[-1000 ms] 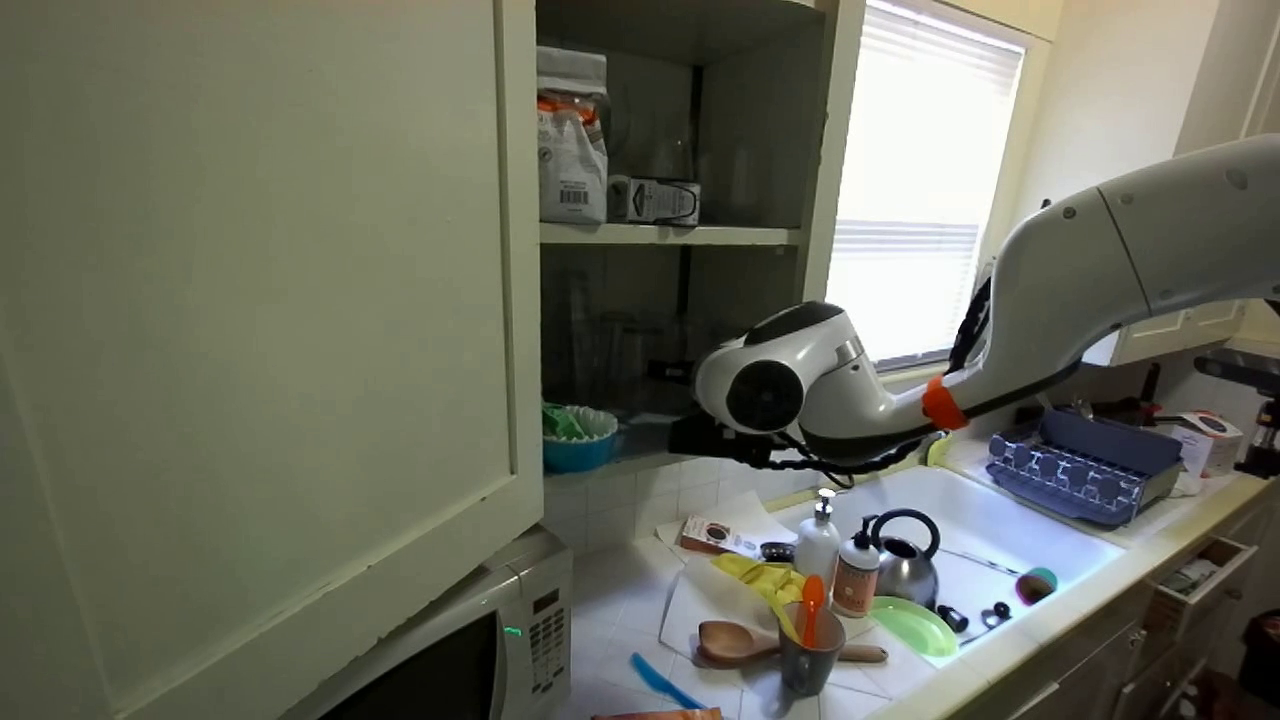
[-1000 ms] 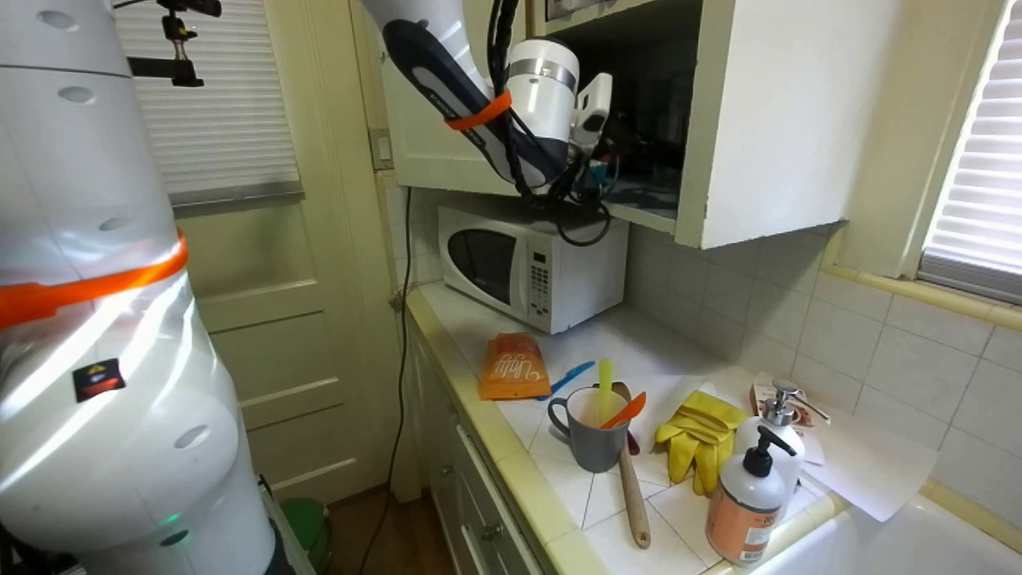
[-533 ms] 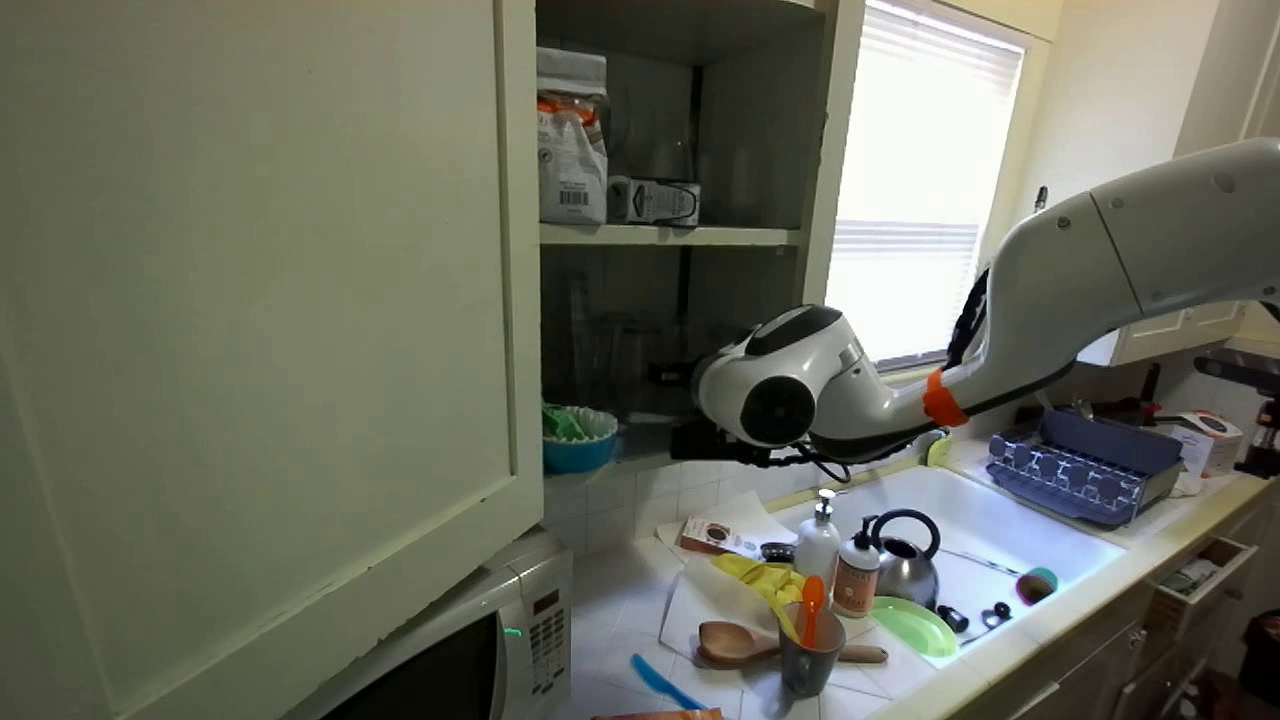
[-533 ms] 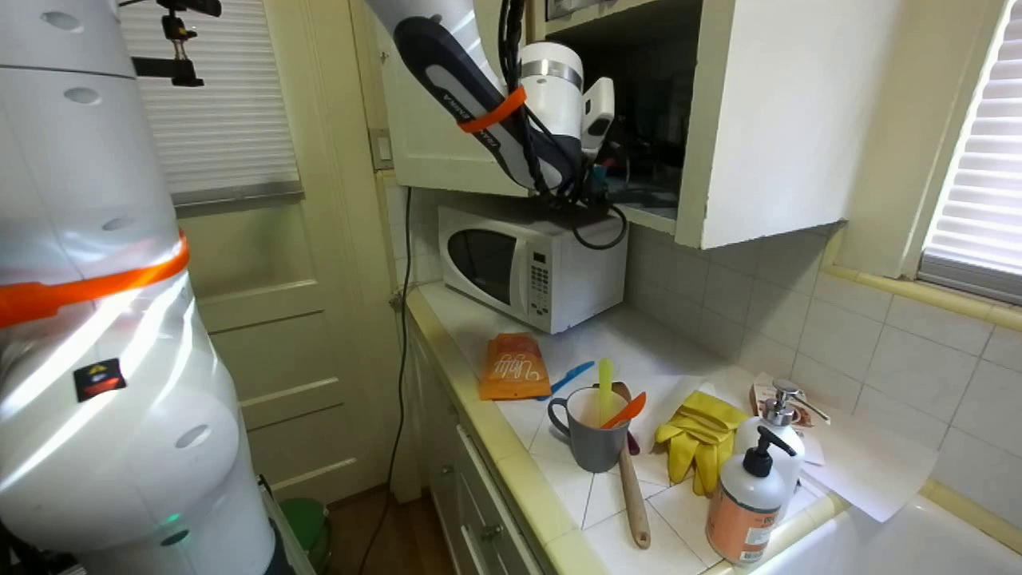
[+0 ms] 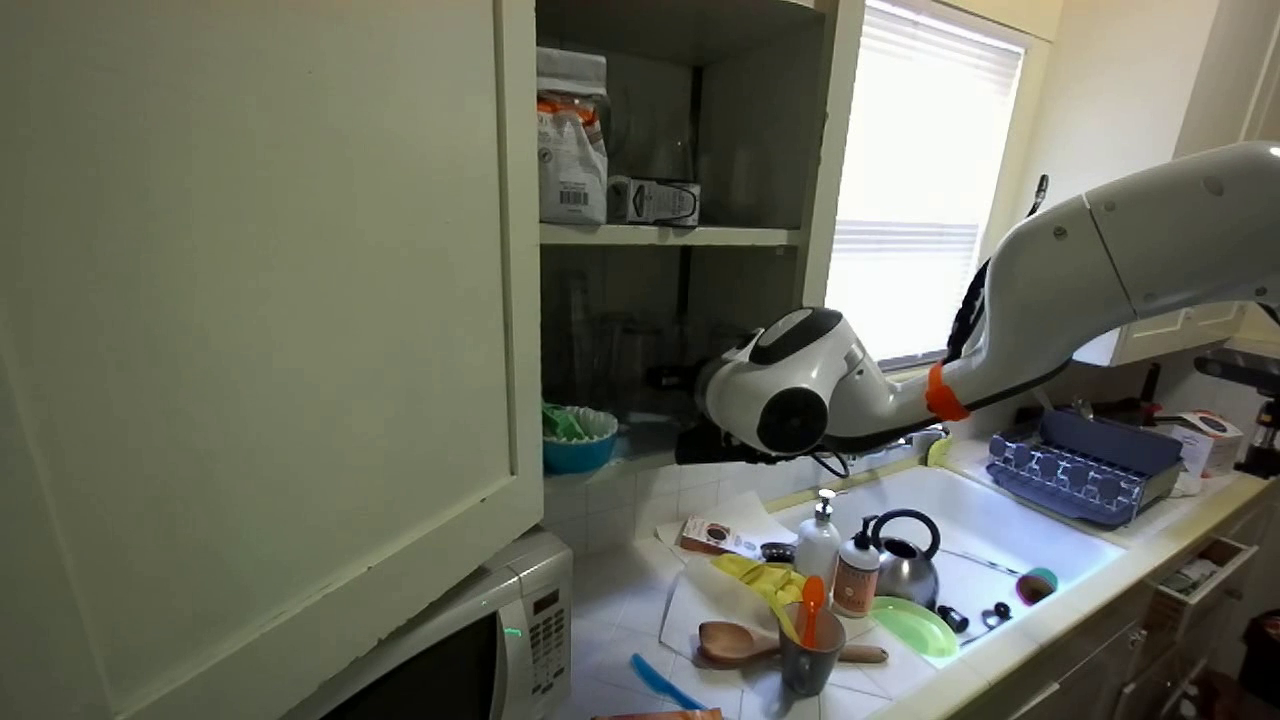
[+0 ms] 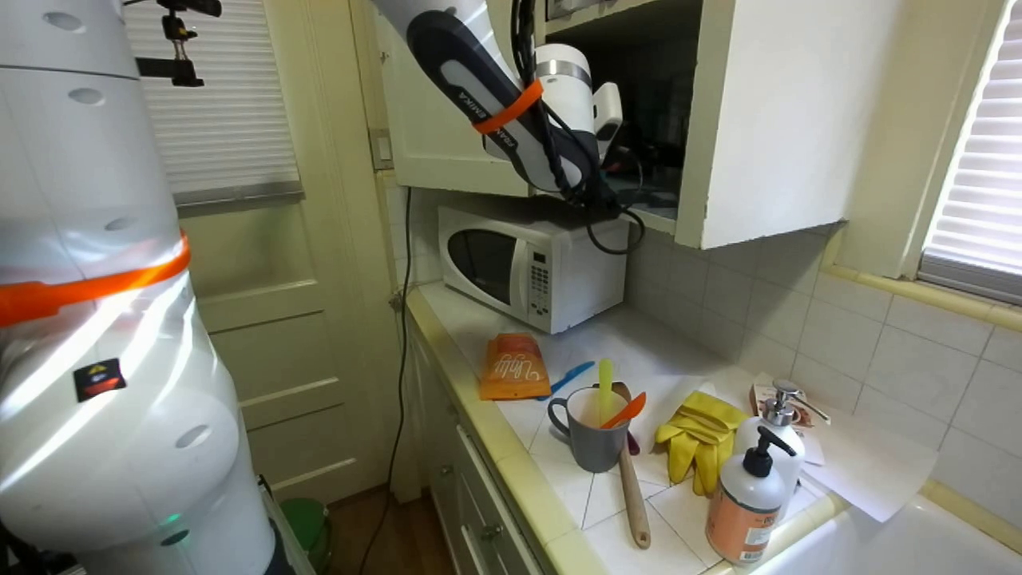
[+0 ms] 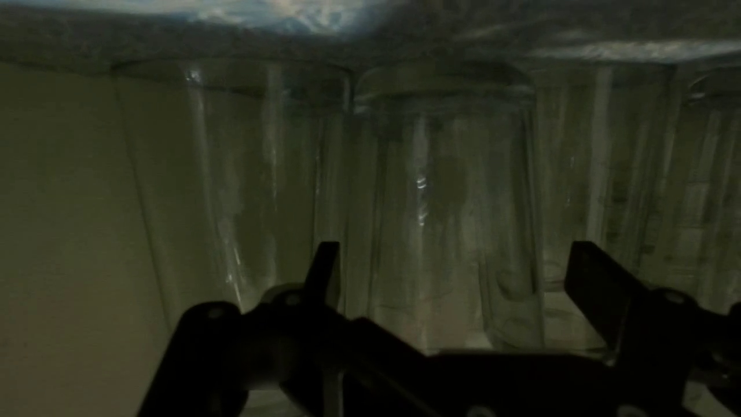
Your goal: Remove one cup from the cabinet
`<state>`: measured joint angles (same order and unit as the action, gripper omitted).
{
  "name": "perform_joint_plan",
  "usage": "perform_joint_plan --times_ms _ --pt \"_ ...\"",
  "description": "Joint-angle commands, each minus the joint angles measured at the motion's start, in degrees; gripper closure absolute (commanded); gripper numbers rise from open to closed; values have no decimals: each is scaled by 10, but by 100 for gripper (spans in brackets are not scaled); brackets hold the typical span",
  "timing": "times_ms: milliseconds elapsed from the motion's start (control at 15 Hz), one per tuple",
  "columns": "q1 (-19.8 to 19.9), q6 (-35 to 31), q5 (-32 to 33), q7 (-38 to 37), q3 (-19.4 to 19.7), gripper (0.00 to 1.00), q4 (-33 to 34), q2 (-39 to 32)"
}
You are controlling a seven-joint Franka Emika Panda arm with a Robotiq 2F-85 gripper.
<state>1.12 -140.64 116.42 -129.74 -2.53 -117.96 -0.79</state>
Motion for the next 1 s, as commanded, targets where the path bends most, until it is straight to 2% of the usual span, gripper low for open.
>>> perform_joint_plan --times_ms 0,133,267,400,533,933 --pt "0 -15 46 -47 12 0 10 -15" --pt "0 -9 49 -52 13 0 10 -16" --pt "0 0 48 -57 13 26 11 -18" --pt "-1 4 45 -59 13 39 11 -18" --pt "-2 6 43 -60 12 42 10 -18" --pt "-6 2 6 -31 9 42 -7 10"
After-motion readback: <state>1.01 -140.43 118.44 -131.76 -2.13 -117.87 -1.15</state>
